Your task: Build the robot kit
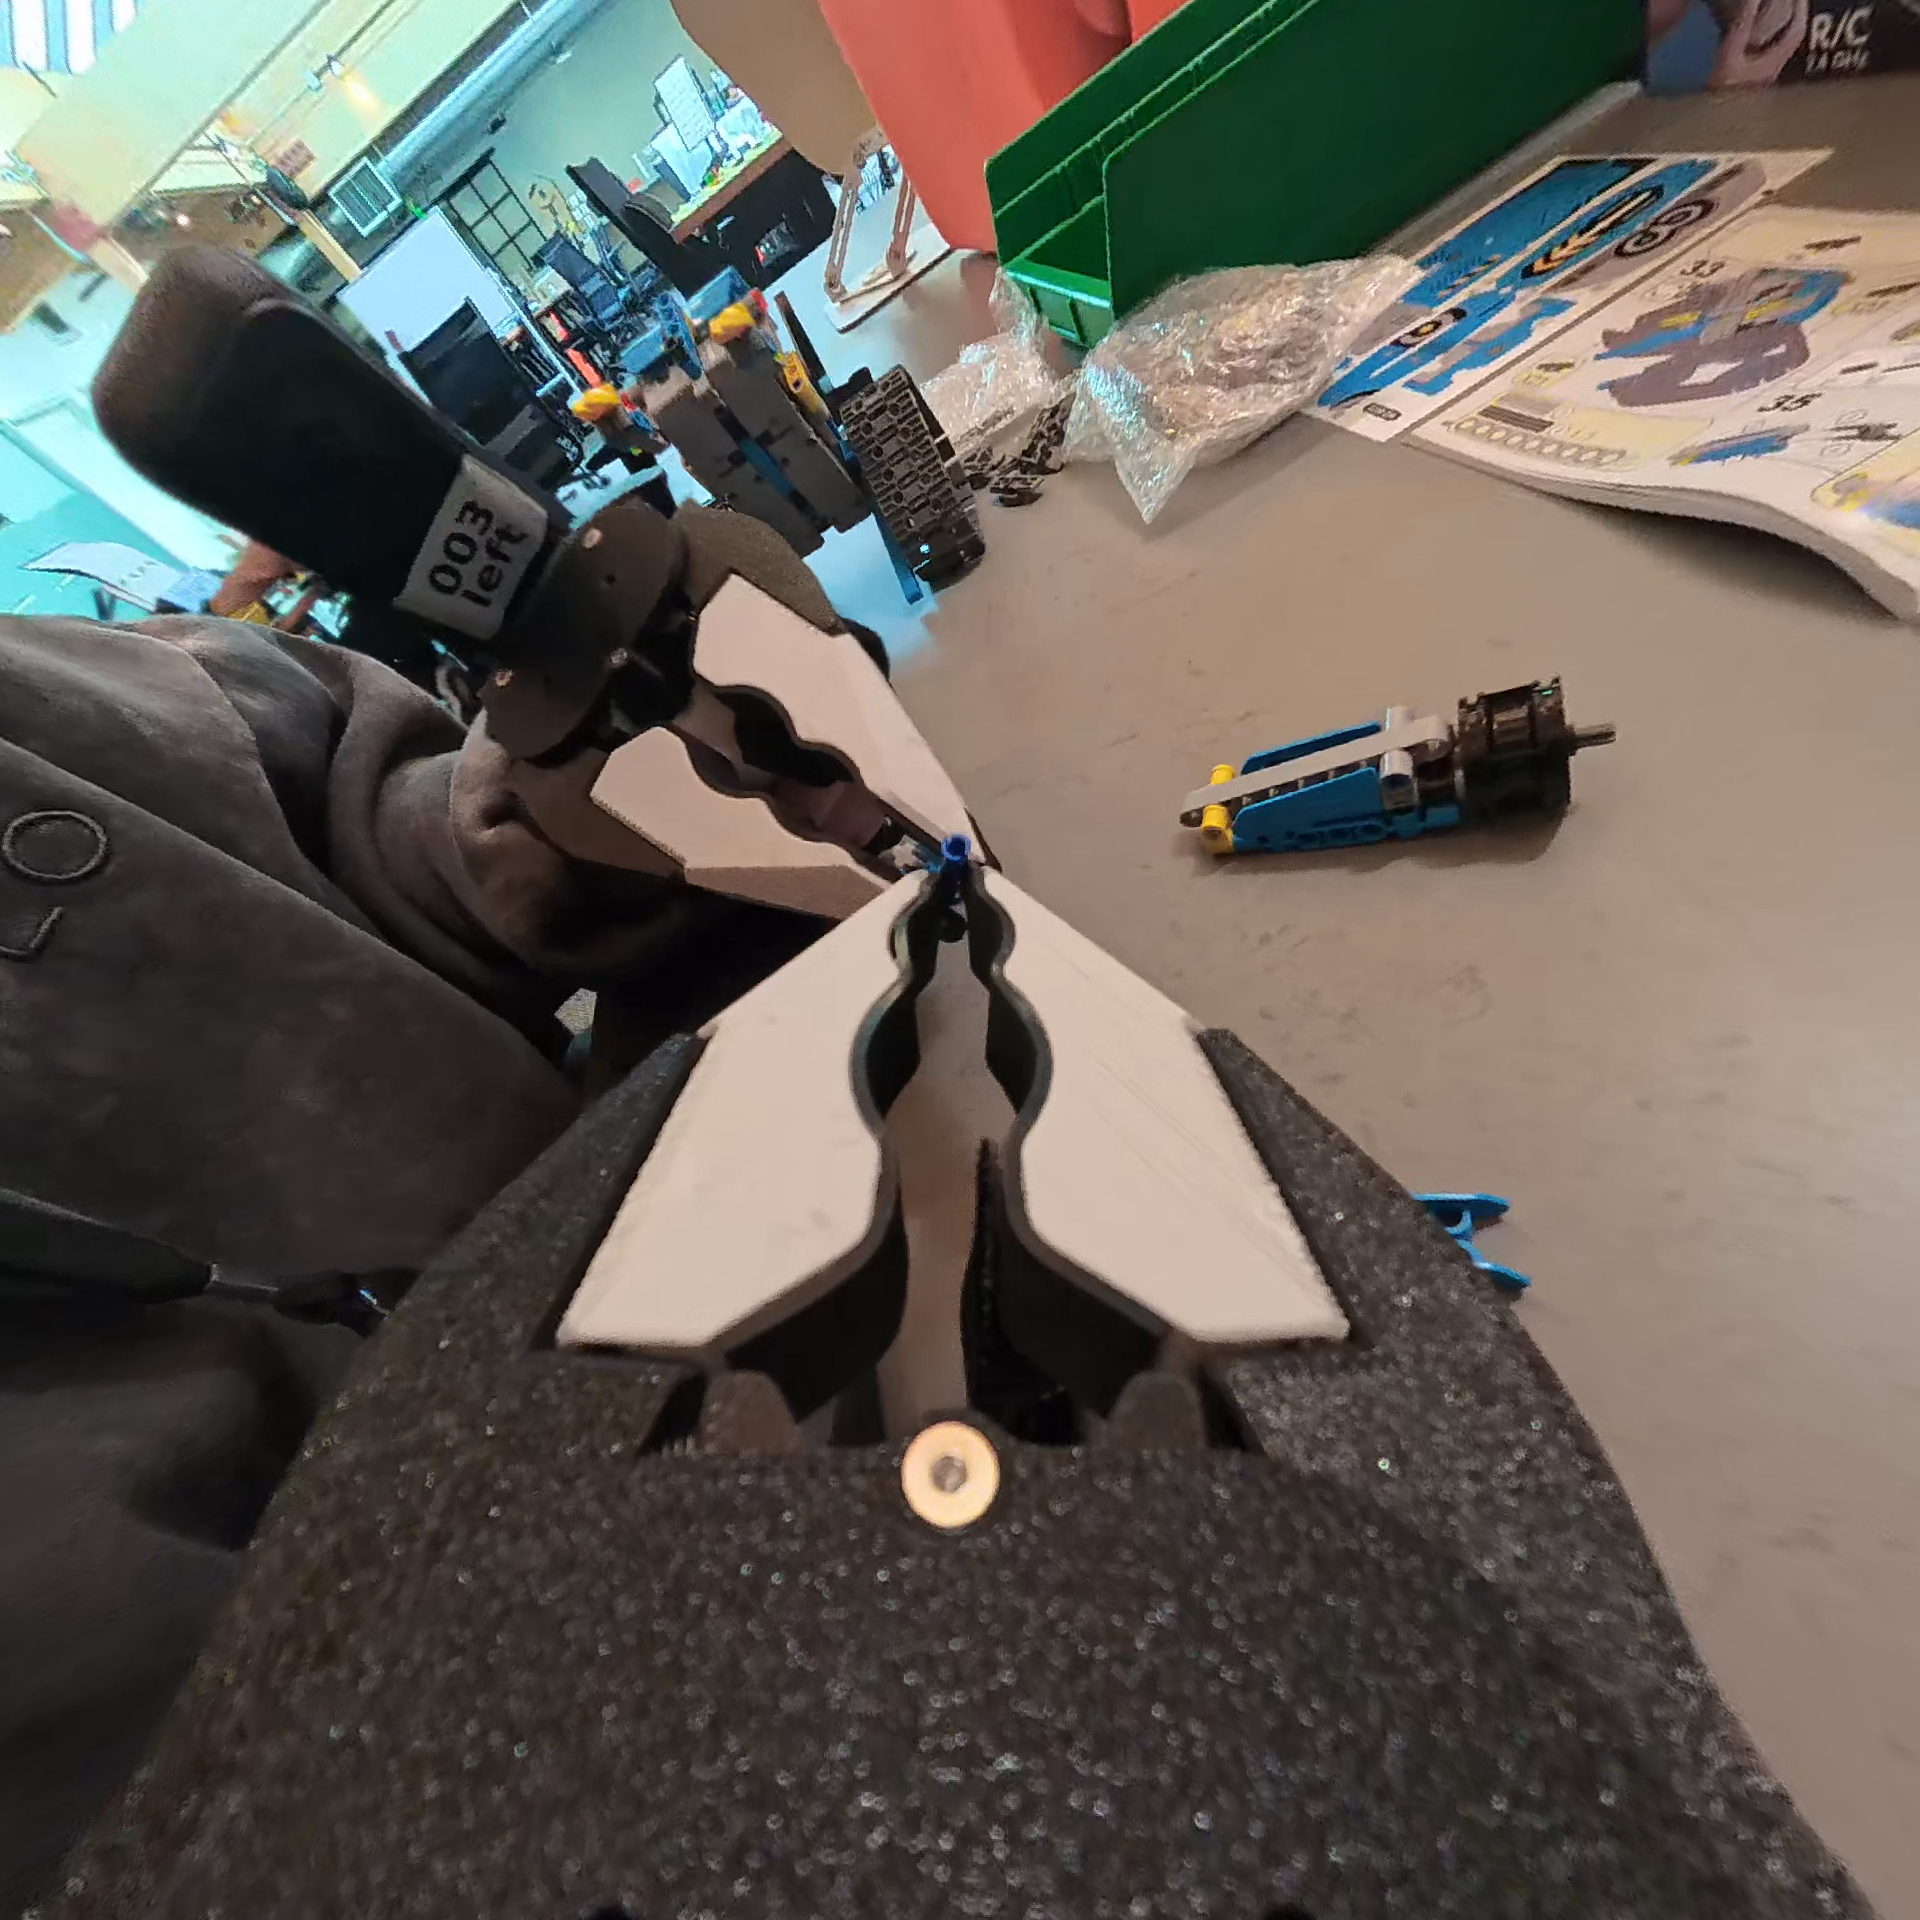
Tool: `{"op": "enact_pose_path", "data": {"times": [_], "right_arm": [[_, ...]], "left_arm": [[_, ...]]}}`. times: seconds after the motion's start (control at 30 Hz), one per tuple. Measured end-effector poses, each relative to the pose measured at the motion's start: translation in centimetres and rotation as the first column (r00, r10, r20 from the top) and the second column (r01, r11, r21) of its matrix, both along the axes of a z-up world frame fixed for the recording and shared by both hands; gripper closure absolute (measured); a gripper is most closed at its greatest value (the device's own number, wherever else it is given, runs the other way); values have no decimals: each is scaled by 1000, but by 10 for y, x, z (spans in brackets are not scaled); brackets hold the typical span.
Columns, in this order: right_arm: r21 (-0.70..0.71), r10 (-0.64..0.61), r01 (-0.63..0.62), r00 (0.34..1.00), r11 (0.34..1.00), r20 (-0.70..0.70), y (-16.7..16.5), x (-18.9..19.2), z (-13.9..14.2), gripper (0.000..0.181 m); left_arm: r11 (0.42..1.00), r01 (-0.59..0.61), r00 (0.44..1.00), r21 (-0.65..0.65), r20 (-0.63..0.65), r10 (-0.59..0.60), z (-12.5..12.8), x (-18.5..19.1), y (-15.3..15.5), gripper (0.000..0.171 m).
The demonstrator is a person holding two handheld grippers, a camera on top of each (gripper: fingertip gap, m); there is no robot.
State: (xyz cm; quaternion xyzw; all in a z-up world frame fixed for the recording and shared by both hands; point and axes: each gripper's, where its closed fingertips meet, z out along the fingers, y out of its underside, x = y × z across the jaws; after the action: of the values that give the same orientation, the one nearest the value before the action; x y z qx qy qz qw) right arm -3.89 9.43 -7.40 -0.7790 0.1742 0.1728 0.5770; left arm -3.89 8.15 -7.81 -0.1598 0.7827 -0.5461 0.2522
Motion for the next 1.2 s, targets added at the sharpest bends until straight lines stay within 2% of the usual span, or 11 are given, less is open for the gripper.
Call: {"op": "enact_pose_path", "data": {"times": [0.2,0.5,0.57,0.6,0.67,0.8,0.9,1.03,1.2], "right_arm": [[48,31,-28,998,998,-48,-3,-2,3,176],[40,16,-17,1000,999,27,-7,3,4,176],[-40,-24,29,993,999,118,-19,15,-5,177],[-139,-31,62,976,988,215,-28,24,-19,177],[-296,40,67,940,953,340,-45,27,-41,176],[-420,157,23,908,907,389,-68,15,-61,176],[-443,147,59,897,895,417,-91,18,-65,176],[-485,144,68,912,872,385,-110,19,-78,176],[-484,128,78,917,872,378,-121,19,-82,176]], "left_arm": [[999,35,999,-36,-27,-35,2,-4,-2,165],[998,10,998,-60,-62,-13,1,1,3,165],[997,-22,996,-80,-86,15,1,6,8,165],[996,-34,994,-86,-106,25,-1,8,10,165],[995,-63,991,-79,-127,53,-4,13,14,165],[997,-63,990,-34,-131,58,-12,13,13,165],[998,-54,992,-10,-115,53,-14,11,12,165],[999,-48,991,-3,-121,48,-16,11,11,165],[999,-33,993,-3,-110,32,-15,9,9,165]]}}
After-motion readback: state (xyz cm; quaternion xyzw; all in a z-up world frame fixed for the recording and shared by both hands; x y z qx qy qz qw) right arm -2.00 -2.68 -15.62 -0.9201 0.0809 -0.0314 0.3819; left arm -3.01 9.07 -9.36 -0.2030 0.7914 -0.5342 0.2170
